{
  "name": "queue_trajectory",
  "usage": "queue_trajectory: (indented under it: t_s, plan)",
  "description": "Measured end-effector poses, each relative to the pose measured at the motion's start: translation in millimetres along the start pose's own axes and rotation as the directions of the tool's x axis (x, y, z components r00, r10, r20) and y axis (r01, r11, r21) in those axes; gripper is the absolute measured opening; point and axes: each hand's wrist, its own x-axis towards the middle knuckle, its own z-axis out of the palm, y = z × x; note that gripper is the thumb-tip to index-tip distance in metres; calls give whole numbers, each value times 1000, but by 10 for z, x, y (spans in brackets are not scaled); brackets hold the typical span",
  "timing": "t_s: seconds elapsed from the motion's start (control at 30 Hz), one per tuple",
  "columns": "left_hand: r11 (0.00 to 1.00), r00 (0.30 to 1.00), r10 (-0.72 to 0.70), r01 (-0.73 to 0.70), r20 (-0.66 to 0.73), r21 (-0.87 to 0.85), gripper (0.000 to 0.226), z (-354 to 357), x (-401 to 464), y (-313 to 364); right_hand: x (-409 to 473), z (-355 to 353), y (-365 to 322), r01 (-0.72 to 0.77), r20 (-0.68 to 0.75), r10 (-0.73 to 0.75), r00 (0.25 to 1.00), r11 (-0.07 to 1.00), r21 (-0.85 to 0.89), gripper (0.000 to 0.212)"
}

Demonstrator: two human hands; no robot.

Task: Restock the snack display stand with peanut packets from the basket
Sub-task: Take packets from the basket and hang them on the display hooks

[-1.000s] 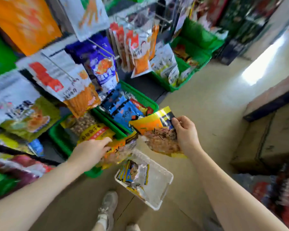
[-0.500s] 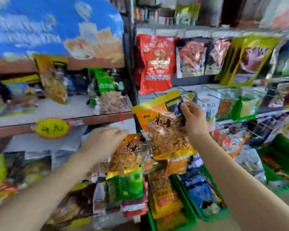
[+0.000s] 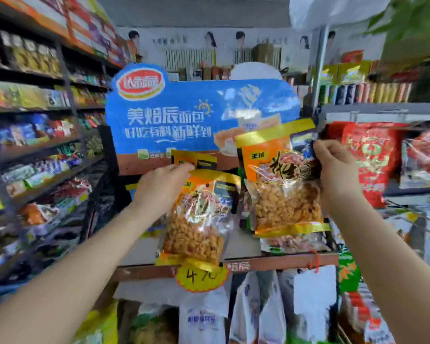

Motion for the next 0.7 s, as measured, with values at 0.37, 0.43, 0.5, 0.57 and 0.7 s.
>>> queue_trajectory:
  t_s: [0.37, 0.43, 0.5, 0.57, 0.7]
  plan:
    - [952, 940, -305, 305, 154, 27, 30, 1017, 958, -778, 141, 691, 1172, -296, 69, 315, 947, 934, -202, 37]
    - [955, 929, -295, 285, 224, 80, 31, 1152, 946, -948, 207, 855, 1386, -346, 43, 362, 931, 914, -211, 34]
    - [965, 935, -260, 246, 241, 89, 34, 1206, 913, -1078, 284, 1007, 1620, -323, 20, 347, 938, 892, -317, 29]
    - [972, 944, -231, 215, 238, 92, 37, 1162, 880, -1128, 314, 1151, 1820, -259, 36, 310, 950, 848, -463, 19]
    - [987, 966, -162, 162, 203, 13, 36, 913, 766, -1097, 222, 1333, 2065, -128, 89, 284, 955, 661, -739, 34]
